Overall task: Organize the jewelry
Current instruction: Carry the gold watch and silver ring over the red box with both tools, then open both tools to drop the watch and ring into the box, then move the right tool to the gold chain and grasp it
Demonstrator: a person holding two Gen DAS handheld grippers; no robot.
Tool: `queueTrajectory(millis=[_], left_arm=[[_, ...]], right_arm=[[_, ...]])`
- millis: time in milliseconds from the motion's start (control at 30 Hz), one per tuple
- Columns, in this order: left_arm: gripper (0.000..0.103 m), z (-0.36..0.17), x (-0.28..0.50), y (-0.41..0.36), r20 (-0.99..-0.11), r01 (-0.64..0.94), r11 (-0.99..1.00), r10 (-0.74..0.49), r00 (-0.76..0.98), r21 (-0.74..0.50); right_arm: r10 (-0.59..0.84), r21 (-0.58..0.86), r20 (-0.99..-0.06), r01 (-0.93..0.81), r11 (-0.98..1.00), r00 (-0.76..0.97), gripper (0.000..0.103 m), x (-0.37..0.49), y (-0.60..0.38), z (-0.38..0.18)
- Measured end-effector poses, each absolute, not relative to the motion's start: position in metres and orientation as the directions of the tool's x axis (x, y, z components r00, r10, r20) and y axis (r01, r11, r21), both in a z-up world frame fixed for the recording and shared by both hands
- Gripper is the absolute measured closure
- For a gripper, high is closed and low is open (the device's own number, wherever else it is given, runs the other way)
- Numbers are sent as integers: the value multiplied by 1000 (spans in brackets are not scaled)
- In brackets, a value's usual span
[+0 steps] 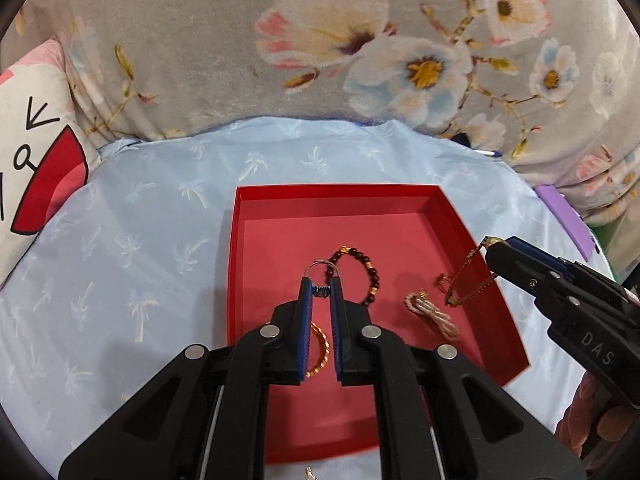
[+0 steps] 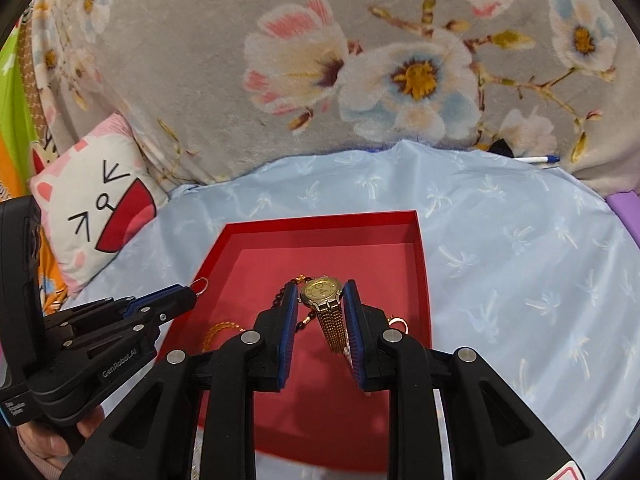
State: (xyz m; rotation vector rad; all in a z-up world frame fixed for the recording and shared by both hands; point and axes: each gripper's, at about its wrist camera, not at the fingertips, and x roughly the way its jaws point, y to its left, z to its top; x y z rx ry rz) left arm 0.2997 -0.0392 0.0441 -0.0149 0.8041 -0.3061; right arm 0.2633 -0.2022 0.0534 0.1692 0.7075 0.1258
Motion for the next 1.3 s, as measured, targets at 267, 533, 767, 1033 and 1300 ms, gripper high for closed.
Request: queueTrajectory(millis=[267,533,767,1033,1300], left_arm=[[95,17,332,-46,-741,247,961,-258,620,-127],[84,12,346,-43,-744,204,969,-241,623,-142],[68,26,328,-30,-715,186,971,-238,658,-152],[57,42,267,-21,-685,205,969,-241,687,-135],[50,35,196,-9,-694,209,968,-244,678,-137]], right_arm=[[151,181,-693,-33,983,705,81,304,-203,21],[121,164,-684,-10,986,719,78,310,-207,17],[144,231,-623,5,973,769,70,278,-226,39],[173,249,-606,-21,968,776,69,206,-223,47],[157,230,-626,-11,973,764,67,129,-211,34]])
